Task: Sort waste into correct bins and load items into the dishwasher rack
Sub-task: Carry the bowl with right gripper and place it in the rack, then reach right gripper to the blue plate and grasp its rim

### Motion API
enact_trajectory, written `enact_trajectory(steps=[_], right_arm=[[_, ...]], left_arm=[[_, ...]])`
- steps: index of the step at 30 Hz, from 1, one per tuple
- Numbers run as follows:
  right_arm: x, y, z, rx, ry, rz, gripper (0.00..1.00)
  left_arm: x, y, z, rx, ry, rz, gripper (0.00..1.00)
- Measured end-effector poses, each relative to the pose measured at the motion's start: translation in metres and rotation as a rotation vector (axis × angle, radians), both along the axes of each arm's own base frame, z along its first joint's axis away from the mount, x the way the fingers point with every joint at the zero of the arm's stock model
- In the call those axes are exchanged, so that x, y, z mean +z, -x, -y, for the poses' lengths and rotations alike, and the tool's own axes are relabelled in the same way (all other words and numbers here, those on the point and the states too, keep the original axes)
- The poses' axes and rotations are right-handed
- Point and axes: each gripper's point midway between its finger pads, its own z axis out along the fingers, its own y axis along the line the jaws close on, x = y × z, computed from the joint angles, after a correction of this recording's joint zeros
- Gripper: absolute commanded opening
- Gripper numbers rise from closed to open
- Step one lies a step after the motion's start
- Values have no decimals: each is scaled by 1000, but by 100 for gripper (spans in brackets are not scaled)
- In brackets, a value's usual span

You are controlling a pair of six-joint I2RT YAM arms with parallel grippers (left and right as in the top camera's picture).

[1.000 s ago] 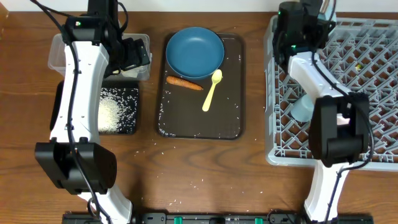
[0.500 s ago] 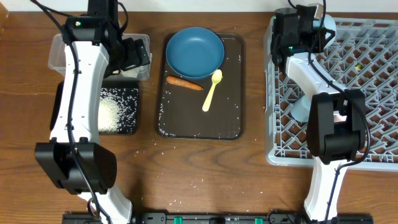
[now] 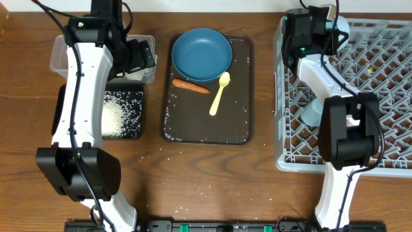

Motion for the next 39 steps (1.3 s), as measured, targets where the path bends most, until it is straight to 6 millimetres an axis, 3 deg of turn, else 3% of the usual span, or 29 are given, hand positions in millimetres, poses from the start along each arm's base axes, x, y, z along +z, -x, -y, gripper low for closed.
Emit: enact_trajectory(steps=[9,16,20,23,26,31,35,39], right_arm=[[-2,-3,3,13,-20,0,2],[-9,-7,-2,54,-44,-31,9],[-17,-3,-12,78,-39,-98,63],[-24,-3,-33,125,-37,-145,69],[-26,-5,-68,193,-35,-155,76],[-26,-5,-121,297,-35,-153,77],[-18,-3,-145,349,-51,-133,73],[-3,1,-165,438,-150,-111,76]], left_arm=[[0,0,0,0,0,0,97],[0,0,0,0,0,0,98],[0,0,0,0,0,0,97],[0,0,0,0,0,0,97],[0,0,0,0,0,0,97],[0,0,0,0,0,0,97],[0,0,0,0,0,0,97],[0,0,0,0,0,0,98]])
